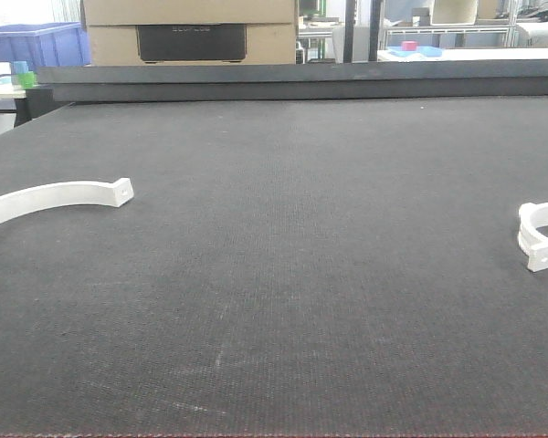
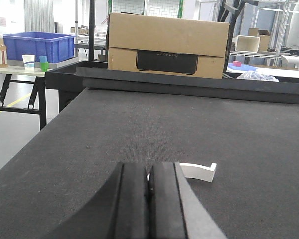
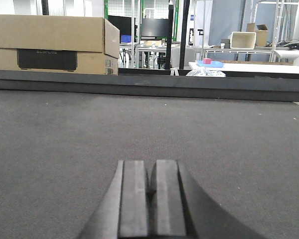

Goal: Grab PVC pipe and place in blue bin

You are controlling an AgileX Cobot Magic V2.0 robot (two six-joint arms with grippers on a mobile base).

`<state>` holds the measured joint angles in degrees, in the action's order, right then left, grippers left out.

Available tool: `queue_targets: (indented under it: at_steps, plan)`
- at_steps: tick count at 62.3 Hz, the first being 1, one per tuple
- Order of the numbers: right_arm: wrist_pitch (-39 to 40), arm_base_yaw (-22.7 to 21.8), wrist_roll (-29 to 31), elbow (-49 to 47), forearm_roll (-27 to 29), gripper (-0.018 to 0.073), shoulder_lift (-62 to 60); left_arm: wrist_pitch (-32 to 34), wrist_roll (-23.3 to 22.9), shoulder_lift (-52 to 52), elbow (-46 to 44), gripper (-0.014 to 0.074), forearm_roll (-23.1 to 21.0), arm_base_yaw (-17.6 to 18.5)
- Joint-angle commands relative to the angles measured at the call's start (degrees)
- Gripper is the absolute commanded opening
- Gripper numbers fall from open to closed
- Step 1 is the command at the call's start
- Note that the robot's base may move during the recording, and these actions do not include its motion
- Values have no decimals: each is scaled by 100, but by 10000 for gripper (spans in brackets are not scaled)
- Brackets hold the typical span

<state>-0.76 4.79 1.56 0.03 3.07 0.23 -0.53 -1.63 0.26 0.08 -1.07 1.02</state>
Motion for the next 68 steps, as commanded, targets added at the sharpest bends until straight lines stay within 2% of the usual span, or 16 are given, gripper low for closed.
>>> queue_targets:
  at_steps: [1,50,55,68]
  plan:
    - [128,9,5,-3,-27,-162,-23,135,-14,-26,-8,-111,-35,-5]
    - [156,9,5,-3,-25,-162,-23,204,-14,-26,-8,-111,-35,-5]
    - [472,9,5,-3,-25,-162,-23,349,-14,-26,-8,-111,-35,-5]
    - [2179,9,5,-3,-25,-162,-23,1128,-14,-26,-8,-111,-24,-5]
